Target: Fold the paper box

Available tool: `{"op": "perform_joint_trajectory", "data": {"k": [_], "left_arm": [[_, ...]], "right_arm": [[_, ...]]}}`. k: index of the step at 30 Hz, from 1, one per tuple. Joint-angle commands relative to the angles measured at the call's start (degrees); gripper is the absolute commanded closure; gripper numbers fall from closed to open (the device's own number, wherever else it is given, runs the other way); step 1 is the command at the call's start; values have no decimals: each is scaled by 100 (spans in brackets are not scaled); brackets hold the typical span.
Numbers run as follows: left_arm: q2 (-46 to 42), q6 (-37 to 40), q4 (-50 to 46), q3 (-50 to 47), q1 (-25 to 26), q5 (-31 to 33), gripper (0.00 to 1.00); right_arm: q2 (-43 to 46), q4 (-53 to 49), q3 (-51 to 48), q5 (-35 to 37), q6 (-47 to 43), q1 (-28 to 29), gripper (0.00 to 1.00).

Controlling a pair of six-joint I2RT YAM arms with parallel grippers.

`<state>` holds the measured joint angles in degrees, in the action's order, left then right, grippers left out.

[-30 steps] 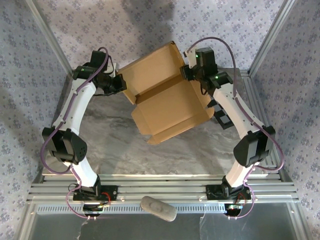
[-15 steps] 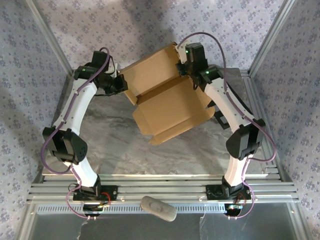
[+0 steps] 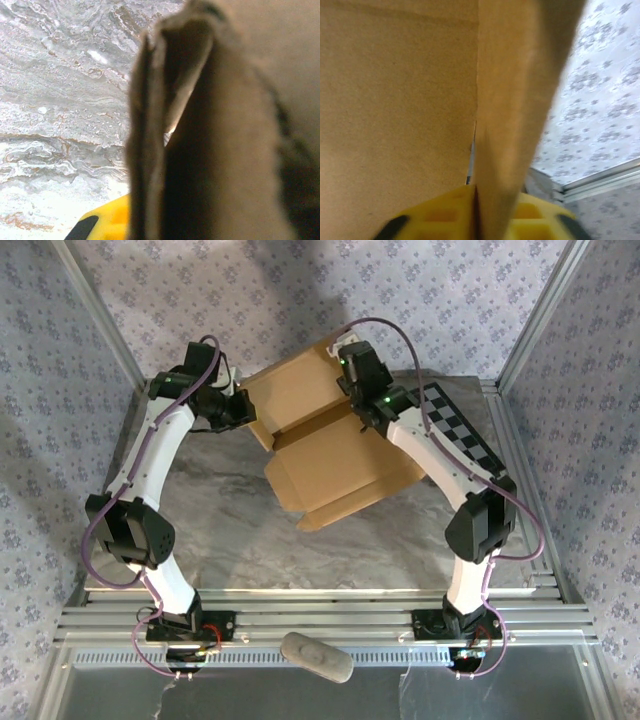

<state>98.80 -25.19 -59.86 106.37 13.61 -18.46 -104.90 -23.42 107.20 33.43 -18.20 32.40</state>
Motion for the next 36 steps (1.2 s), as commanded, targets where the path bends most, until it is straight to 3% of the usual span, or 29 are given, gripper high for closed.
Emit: {"op": "perform_joint_trajectory", "data": {"k": [1,3,8,13,17,27,34,36], "left_arm": [[-71,-89,-79,171,-42,-44,100],[-80,-113,-79,147,-42,-44,100],[-90,-153,-61,96,-42,-17,100],[-72,-162,-73,130,-33,-22,100],[-76,-153,-105,165,-16,-22,100],[-113,-126,-132,125,9,-18,100],[-176,-118,-124,27,37,-19,100],[-203,-126,-97,-28,37,-10,100]], "right_arm": [[450,-892,362,-1732,616,-444,60],[635,-992,371,-2484,740,-519,50],[1000,-1198,201,-3130,977,-545,40],[1515,-256,-613,-3222,1406,-858,36],[1572,213,-871,-3249,1167,-904,35],[594,177,64,-2688,688,-679,36],[-259,-50,1104,-1485,419,-543,50],[-460,-122,1338,-1118,241,-446,76]]}}
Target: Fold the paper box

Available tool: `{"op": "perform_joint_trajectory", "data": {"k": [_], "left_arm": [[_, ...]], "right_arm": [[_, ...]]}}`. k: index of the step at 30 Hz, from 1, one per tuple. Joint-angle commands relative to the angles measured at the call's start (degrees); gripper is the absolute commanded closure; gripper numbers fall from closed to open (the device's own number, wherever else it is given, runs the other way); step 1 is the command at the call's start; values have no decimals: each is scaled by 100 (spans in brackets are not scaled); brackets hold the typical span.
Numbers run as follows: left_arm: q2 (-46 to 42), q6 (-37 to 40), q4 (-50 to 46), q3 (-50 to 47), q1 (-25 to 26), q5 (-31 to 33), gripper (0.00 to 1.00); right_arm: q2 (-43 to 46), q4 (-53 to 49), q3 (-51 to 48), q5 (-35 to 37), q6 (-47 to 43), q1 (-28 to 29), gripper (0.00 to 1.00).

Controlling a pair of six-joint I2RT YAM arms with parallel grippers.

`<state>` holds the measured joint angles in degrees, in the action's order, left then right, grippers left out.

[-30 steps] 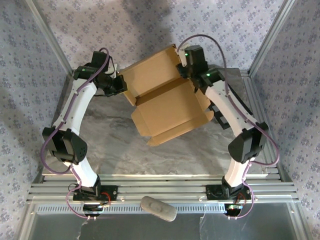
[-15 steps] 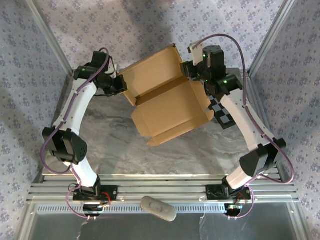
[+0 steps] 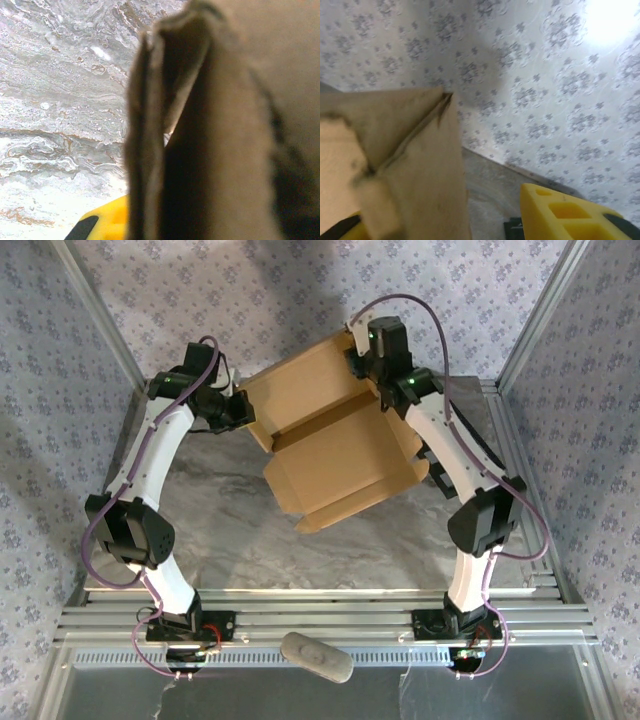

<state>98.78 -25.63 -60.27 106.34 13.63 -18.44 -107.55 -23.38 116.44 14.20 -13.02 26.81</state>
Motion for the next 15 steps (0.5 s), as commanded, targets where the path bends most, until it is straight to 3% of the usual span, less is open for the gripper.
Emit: {"op": "perform_joint_trajectory", "data": {"k": [1,2,6,10,15], "left_arm": [[-215,-87,-55,-50,35,-3,100],[-219,-89,-59,-61,34,11,100],[-228,-99,-120,-44,35,135,100],[-169,-225,-285,22,43,442,100],[38,-443,-789,305,111,1278,100]], "right_arm": [[-236,-103,430,1052,-346,153,90],[-266,-80,429,1352,-418,218,100],[-191,120,118,2224,-633,427,100],[-57,124,-12,2529,-644,599,100],[-55,-494,233,2817,-236,812,100]]}}
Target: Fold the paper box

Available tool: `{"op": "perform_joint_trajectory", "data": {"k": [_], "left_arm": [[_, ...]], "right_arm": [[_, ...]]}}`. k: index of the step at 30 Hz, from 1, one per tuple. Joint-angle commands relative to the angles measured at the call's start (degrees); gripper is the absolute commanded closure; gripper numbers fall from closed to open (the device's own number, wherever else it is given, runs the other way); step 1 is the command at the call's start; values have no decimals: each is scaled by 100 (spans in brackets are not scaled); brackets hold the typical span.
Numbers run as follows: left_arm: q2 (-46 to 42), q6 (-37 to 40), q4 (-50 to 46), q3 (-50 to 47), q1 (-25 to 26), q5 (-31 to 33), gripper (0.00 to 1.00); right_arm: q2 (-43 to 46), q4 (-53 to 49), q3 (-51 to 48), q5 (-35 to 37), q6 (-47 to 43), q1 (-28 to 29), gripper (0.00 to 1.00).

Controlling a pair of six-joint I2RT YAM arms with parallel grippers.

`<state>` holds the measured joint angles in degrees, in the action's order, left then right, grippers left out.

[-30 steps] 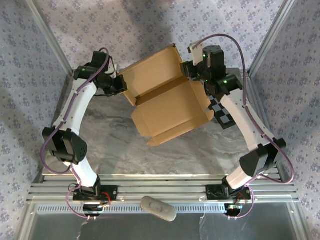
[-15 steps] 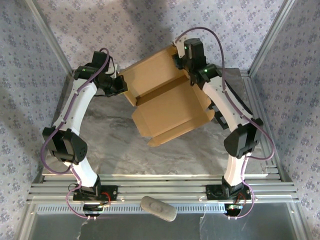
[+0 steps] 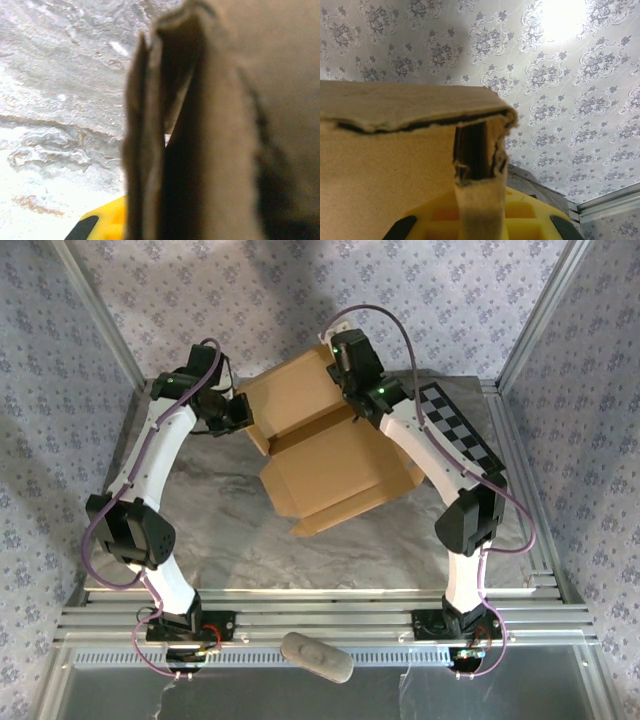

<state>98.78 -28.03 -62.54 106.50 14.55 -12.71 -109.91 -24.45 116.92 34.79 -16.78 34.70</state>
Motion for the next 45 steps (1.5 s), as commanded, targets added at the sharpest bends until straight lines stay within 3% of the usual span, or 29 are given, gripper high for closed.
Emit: {"op": "perform_joint_trajectory", "data": {"k": [1,6,12,28,33,34,36,39,45], "left_arm": [[76,-247,-642,339,30,858,100],[251,-369,-1052,494,133,1567,100],[343,-387,-1157,652,189,1833,100],[650,-265,-1058,695,92,1206,100],[747,-203,-1017,712,52,1028,100],[763,-203,-1010,703,44,1002,100],[794,-203,-971,693,16,950,100],[859,-198,-942,690,-30,857,100],[962,-250,-853,649,-160,746,100]], "right_arm": [[180,-500,203,840,222,62,100],[232,-970,149,1236,638,225,100],[323,-1293,124,1316,940,347,100],[251,-2324,-196,355,2099,223,100],[237,-2552,-287,-358,2422,26,100],[232,-2601,-255,-544,2464,-25,94],[282,-2649,-208,-983,2580,-138,69],[490,-2632,-212,-1711,2729,-299,48],[1160,-2616,-568,-2820,3471,-802,37]]}}
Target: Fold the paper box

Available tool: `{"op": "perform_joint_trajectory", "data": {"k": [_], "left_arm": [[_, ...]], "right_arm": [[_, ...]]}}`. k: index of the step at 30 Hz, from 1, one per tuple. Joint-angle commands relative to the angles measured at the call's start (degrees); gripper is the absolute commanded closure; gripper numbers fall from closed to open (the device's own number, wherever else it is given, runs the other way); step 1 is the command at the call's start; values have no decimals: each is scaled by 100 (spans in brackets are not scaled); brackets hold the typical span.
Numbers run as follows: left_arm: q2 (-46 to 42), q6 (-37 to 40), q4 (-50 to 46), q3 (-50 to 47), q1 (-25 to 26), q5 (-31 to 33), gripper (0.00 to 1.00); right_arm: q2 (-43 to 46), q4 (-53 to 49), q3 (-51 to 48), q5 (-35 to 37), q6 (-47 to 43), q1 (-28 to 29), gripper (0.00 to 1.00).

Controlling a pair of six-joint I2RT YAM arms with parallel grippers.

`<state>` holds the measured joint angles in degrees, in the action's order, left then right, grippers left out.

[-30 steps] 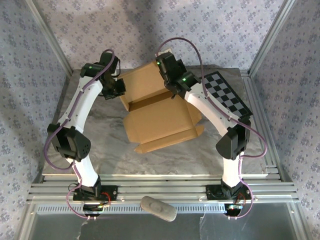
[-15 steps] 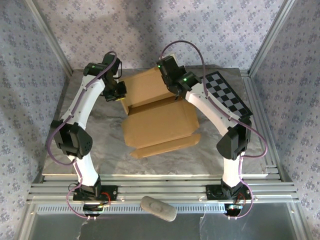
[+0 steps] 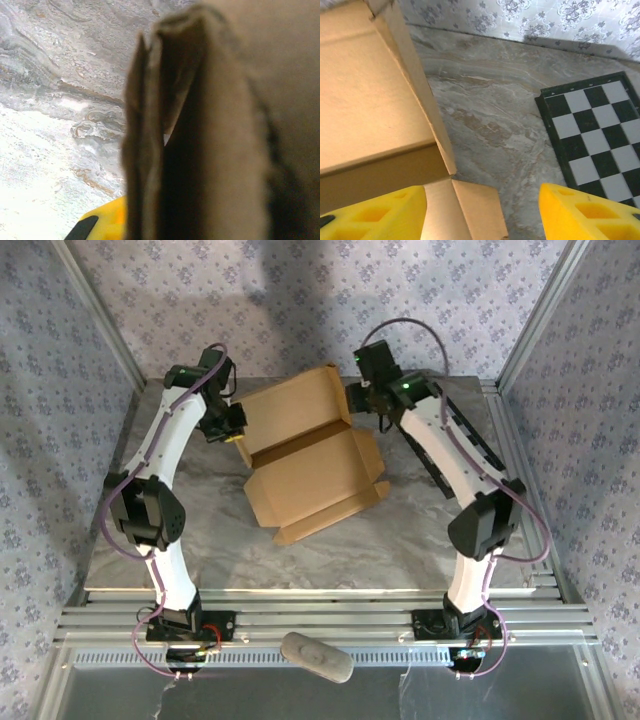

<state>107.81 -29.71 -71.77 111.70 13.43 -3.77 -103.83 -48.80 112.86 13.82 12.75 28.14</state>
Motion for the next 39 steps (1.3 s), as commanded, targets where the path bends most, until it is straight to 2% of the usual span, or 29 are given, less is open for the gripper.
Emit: {"op": "perform_joint_trajectory", "data": {"k": [1,5,8,10,13,15,19,25,33,39], "left_arm": [[64,-108,111,84,-81,-186,100],[78,-255,281,-139,-195,-330,100],[162,-379,295,-201,-277,-453,100],[251,-454,262,-201,-335,-571,100],[290,-628,349,-262,-431,-821,100],[293,-720,399,-268,-478,-884,100],[297,-940,552,-337,-617,-1148,100],[310,-1102,620,-333,-649,-1373,100],[275,-1143,604,-385,-710,-1588,100],[223,-1210,687,-489,-765,-1695,100]], "right_arm": [[754,-149,-438,-863,754,-232,36],[1784,620,-2375,-1868,2134,-686,34],[2551,1724,-4142,-2822,3414,-802,32],[2953,2292,-5164,-2981,3946,-606,30],[3286,3027,-6000,-3084,4415,-364,24],[3302,3243,-6261,-3262,4506,-305,20],[3137,3465,-6690,-3597,4510,-292,17],[2622,5474,-7480,-4046,4780,-438,16],[1733,6675,-7189,-4211,4868,-514,17],[1258,7400,-7123,-4152,5049,-426,23]]}}
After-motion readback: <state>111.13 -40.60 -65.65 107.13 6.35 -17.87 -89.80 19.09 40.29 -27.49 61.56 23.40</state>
